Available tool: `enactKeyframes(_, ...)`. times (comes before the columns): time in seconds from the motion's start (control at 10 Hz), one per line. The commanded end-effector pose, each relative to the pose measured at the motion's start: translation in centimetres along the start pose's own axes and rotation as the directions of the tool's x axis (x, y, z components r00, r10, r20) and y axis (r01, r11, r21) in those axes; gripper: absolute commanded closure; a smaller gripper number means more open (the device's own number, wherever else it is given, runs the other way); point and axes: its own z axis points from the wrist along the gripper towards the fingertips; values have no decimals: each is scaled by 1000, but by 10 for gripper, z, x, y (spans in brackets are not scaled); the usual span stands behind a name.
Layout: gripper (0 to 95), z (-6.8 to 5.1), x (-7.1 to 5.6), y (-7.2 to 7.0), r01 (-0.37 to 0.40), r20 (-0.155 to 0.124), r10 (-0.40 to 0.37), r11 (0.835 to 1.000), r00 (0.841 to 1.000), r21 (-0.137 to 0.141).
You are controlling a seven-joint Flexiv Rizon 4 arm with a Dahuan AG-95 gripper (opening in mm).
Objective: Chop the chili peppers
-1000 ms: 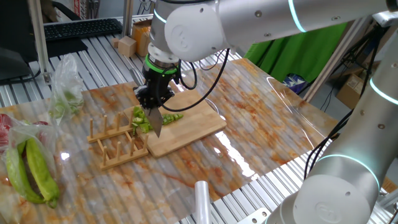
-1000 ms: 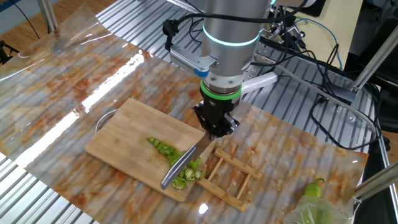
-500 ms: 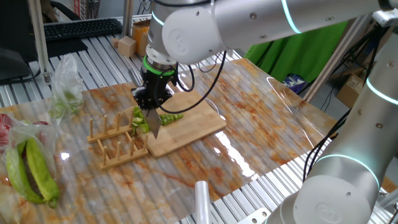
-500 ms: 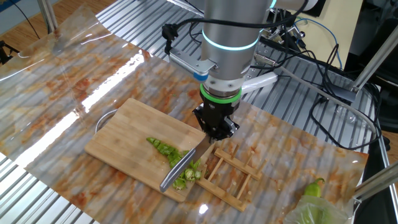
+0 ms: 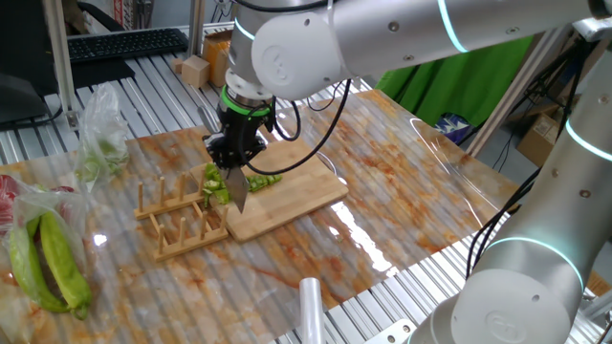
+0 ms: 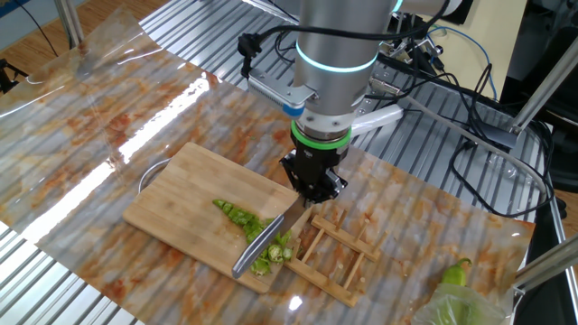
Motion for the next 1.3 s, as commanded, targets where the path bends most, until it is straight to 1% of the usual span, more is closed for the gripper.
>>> enactKeyframes(0.1,950,-2,1,-1,46,13,-47,999,999,12)
enactKeyframes(0.2,950,-2,1,-1,61,12,-61,998,998,6)
enactKeyframes(0.3,950,-2,1,-1,120,9,-120,993,993,7)
enactKeyframes(0.4,950,-2,1,-1,147,5,-147,989,989,-7)
enactKeyframes(0.5,950,-2,1,-1,160,4,-160,987,987,-9)
enactKeyframes(0.6,950,-2,1,-1,171,1,-171,985,985,-5)
enactKeyframes(0.7,950,-2,1,-1,166,-4,-166,986,986,5)
enactKeyframes(0.8,950,-2,1,-1,130,-7,-130,991,991,0)
enactKeyframes(0.9,950,-1,1,3,101,-6,-101,995,995,-1)
enactKeyframes(1.0,950,0,2,7,85,-8,-85,996,996,-2)
enactKeyframes(1.1,950,-1,2,9,76,-10,-76,997,997,-14)
enactKeyframes(1.3,950,0,4,16,64,-4,-64,998,998,-11)
